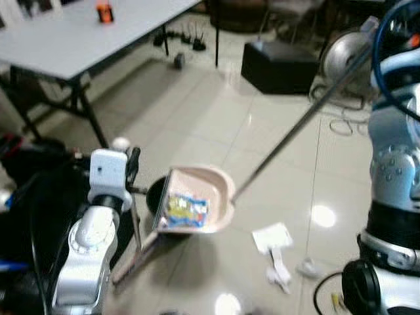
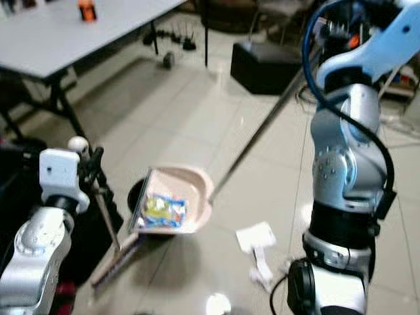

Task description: Sweep floor

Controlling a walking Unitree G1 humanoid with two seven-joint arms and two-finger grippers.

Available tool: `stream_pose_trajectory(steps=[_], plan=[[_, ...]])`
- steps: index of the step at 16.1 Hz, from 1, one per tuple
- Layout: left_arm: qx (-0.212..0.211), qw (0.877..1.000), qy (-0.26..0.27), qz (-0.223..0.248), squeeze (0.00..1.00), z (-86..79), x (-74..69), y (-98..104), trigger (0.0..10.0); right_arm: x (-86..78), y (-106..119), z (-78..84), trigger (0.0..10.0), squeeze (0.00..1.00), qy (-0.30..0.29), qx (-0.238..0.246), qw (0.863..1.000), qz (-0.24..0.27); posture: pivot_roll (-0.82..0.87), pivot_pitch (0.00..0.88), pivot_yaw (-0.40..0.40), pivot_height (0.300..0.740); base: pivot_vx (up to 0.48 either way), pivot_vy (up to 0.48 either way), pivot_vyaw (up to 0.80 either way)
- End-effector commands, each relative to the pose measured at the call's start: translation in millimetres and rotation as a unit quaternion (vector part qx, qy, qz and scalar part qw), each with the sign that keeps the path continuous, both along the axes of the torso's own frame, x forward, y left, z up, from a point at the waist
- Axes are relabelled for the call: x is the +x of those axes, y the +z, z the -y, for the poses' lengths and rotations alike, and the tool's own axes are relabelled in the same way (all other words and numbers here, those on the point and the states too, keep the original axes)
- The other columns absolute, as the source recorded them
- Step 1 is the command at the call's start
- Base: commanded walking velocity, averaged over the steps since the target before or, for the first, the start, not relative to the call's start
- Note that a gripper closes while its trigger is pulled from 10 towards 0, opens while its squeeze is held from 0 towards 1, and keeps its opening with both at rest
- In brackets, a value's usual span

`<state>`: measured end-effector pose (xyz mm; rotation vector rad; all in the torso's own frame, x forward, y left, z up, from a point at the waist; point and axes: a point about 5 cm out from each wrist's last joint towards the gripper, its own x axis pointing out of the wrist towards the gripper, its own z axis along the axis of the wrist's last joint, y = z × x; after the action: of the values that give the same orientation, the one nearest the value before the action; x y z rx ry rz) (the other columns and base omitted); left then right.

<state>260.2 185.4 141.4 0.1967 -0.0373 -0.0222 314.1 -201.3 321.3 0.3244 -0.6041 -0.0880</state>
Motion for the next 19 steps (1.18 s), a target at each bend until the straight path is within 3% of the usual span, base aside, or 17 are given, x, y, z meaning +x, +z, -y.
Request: stream_pose_trajectory(steps=[1,9,15,19], plan=[[0.0,1.0,-0.011,0.02,0.0,5.9,1.1,7.2,10.0,-5.0,9.0,8.3,10.0,0.0,-0.018,0.004,1.0,0.021,-0.03,0.03,0.003,0.74,0.431,0.0,0.0],[0.007,1.0,-0.009,0.013,0.0,0.3,-1.6,5.5,10.0,-1.8,3.4,8.6,10.0,0.0,-0.019,0.01,1.0,0.016,-0.02,0.034,0.011,0.74,0.419,0.0,0.0],[0.033,0.998,0.013,-0.059,0.0,-19.9,-23.9,-24.4,10.0,10.9,0.1,-5.4,10.0,0.0,0.005,0.001,1.0,0.022,0.01,0.052,0.014,0.74,0.0,0.0,0.0],[0.04,0.996,0.013,-0.073,0.0,-24.3,-33.9,-26.2,10.0,26.5,-6.2,-16.0,10.0,0.0,0.007,-0.015,0.999,0.037,0.04,0.083,0.016,0.74,0.0,0.0,0.0]])
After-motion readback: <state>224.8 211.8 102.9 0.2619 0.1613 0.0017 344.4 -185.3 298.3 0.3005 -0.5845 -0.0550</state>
